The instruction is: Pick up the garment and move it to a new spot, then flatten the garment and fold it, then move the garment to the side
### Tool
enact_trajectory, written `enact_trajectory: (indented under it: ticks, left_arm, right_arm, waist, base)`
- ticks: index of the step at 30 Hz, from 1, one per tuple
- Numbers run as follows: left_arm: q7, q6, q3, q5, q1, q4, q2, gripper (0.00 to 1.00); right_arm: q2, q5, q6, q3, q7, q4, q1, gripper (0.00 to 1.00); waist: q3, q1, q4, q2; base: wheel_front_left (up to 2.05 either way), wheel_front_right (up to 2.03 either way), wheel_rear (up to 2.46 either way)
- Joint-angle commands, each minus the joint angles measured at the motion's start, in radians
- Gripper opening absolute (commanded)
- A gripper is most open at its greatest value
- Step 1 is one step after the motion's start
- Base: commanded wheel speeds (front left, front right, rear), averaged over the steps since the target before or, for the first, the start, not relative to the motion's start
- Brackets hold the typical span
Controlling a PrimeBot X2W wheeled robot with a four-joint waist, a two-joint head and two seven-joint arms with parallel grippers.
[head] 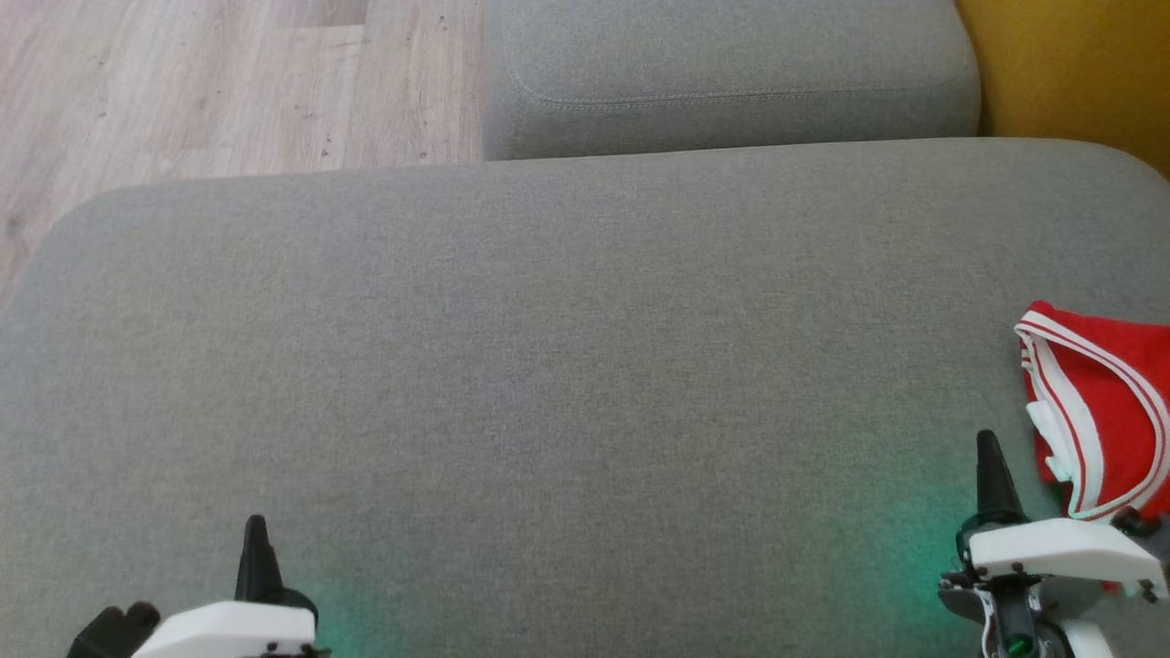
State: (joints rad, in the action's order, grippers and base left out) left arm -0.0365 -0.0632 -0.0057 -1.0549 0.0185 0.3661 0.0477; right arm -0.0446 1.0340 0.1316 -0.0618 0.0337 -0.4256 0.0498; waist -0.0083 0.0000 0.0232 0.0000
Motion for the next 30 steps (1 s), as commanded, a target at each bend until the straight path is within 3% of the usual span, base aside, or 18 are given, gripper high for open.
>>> enact_trajectory:
  ticks: [1,30]
  left_arm:
    - [0.006,-0.010,0.027,-0.028,-0.062,-0.041,0.002,0.00]
    - [0.089,-0.043,0.080,-0.330,-0.099,-0.087,0.002,0.00]
  right_arm:
    - [-0.004,0.030,-0.001,0.008,-0.007,0.043,0.050,0.00]
    - [-0.005,0.343,-0.001,-0.027,-0.087,0.122,0.055,0.00]
  waist:
    - [0.000,0.0000,-0.001,0.0000]
    - [0.007,0.0000,-0.014,0.0000]
  base:
    - [0.00,0.00,0.00]
    - [0.00,0.00,0.00]
